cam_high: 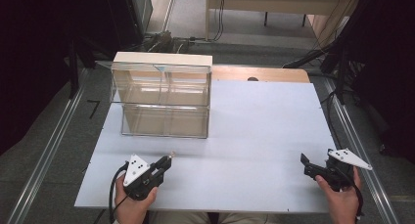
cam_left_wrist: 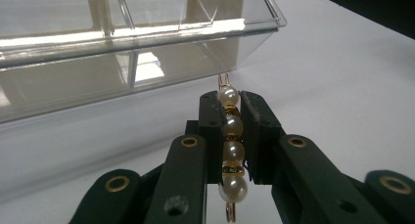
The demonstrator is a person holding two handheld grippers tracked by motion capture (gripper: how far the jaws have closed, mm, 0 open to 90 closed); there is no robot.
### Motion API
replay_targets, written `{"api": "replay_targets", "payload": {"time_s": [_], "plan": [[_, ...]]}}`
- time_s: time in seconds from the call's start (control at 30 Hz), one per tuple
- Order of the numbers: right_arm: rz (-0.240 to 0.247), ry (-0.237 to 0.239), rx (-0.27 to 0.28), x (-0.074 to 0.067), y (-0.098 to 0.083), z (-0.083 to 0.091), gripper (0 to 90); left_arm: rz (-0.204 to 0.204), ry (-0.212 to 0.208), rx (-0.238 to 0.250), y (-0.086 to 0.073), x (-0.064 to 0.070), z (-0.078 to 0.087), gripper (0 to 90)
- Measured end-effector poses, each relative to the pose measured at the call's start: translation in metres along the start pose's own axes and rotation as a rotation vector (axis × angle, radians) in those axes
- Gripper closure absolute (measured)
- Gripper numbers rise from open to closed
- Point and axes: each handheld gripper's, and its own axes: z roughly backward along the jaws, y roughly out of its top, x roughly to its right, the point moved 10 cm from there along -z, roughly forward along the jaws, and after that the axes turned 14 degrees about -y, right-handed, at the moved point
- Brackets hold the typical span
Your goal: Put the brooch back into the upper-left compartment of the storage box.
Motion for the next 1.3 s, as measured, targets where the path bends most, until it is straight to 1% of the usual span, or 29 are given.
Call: {"api": "replay_targets", "payload": {"time_s": [0.13, 0.23, 0.43, 0.77, 1.0, 1.3], "plan": [[-0.002, 0.001, -0.001, 0.000, 0.000, 0.000, 4.4, 0.010, 0.007, 0.020, 0.005, -0.003, 0.003, 80.5], [-0.003, -0.001, -0.001, 0.000, 0.000, 0.000, 4.4, 0.014, 0.020, 0.039, 0.009, -0.007, 0.006, 80.5], [-0.003, -0.002, 0.000, 0.000, 0.000, 0.000, 4.4, 0.025, 0.027, 0.068, 0.018, -0.011, 0.012, 80.5], [-0.008, -0.002, -0.007, -0.001, 0.000, 0.000, 4.4, 0.042, 0.038, 0.096, 0.027, -0.019, 0.019, 80.5], [-0.006, -0.003, -0.007, -0.001, 0.000, 0.000, 4.4, 0.054, 0.052, 0.134, 0.039, -0.027, 0.028, 80.5], [-0.003, -0.004, -0.007, -0.002, 0.000, -0.001, 4.4, 0.057, 0.061, 0.155, 0.046, -0.031, 0.034, 80.5]]}}
